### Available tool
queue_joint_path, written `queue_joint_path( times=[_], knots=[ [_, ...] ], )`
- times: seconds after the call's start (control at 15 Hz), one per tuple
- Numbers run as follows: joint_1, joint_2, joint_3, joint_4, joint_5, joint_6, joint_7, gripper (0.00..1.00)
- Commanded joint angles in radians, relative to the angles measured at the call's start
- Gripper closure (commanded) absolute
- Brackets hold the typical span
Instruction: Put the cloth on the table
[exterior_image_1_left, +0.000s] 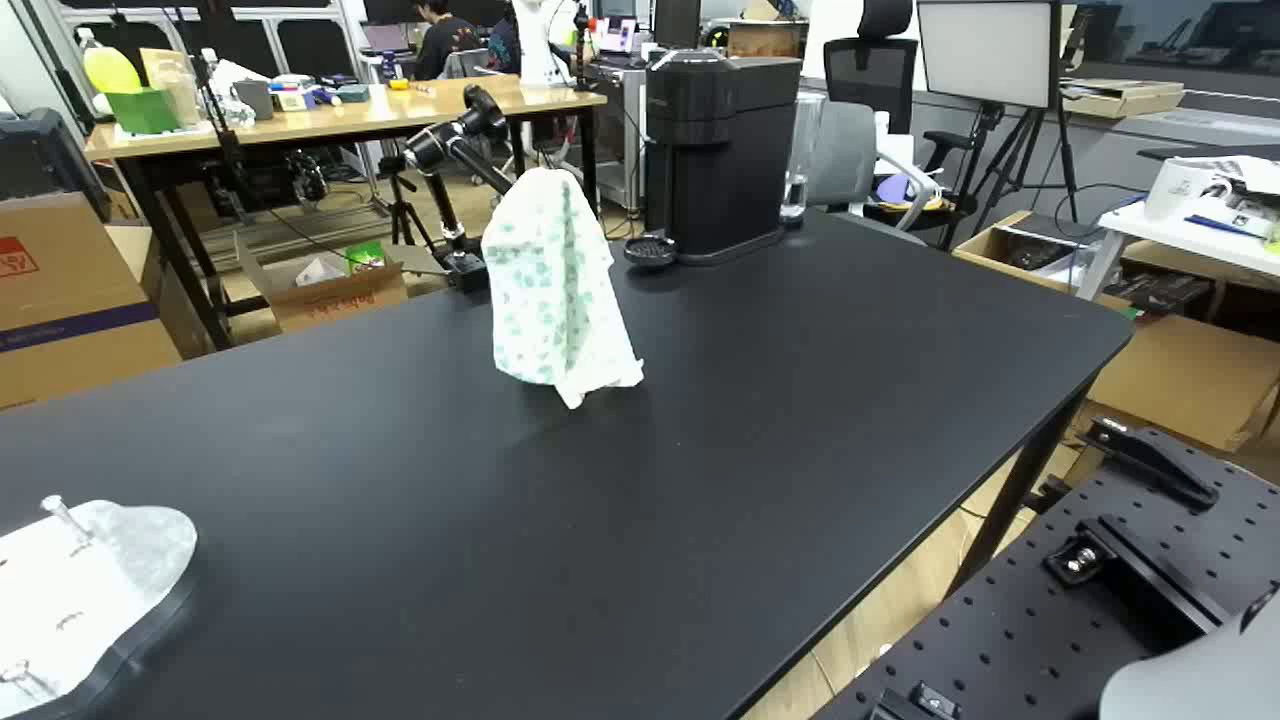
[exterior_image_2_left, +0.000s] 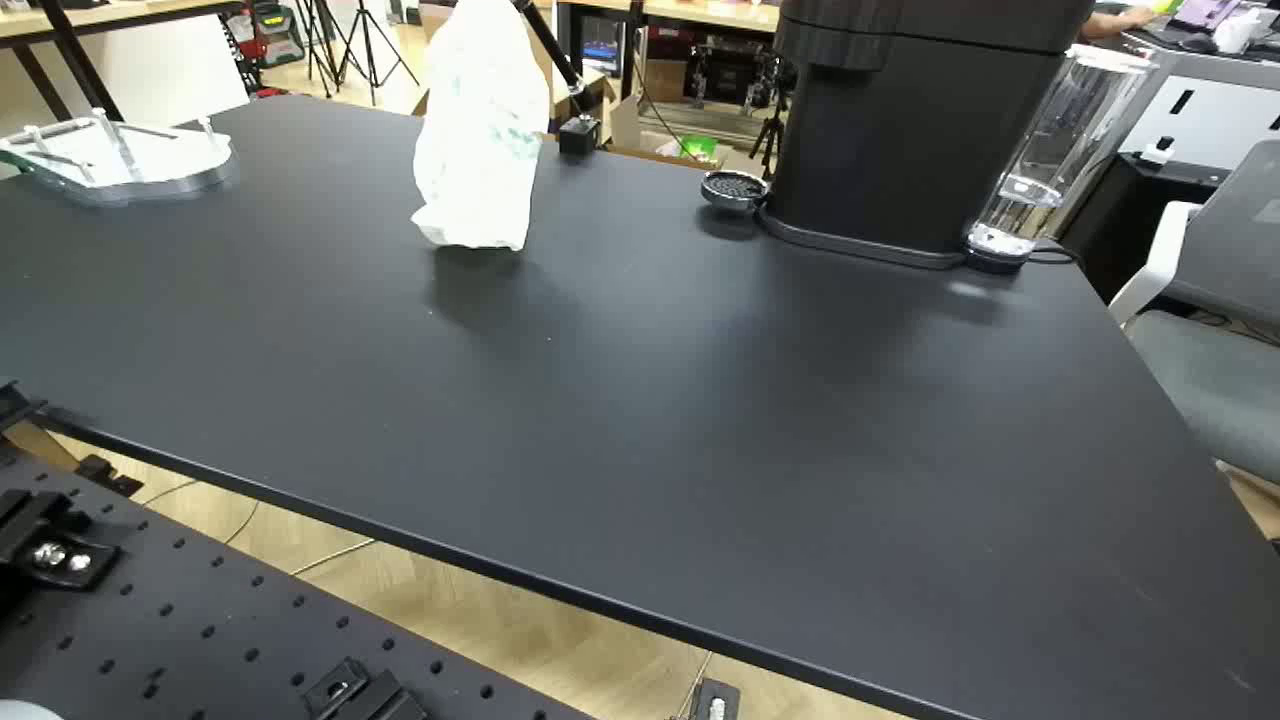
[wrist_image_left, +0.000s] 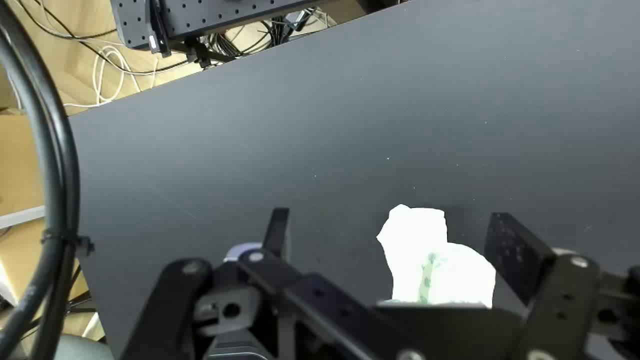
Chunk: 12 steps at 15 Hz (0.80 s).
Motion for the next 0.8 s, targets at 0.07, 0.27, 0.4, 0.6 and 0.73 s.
queue_joint_path(
  times=[0.07, 0.27, 0.4, 0.6, 0.73],
  knots=[
    [0.041, 0.006, -0.035, 0.003, -0.009, -0.001, 0.01, 0.0],
    [0.041, 0.006, -0.035, 0.003, -0.009, 0.0, 0.01, 0.0],
    [0.041, 0.006, -0.035, 0.003, -0.009, 0.0, 0.01, 0.0],
    [0.041, 0.006, -0.035, 0.003, -0.009, 0.0, 0.01, 0.0],
    [0.03, 0.007, -0.036, -0.011, -0.035, 0.072, 0.054, 0.0]
  ],
)
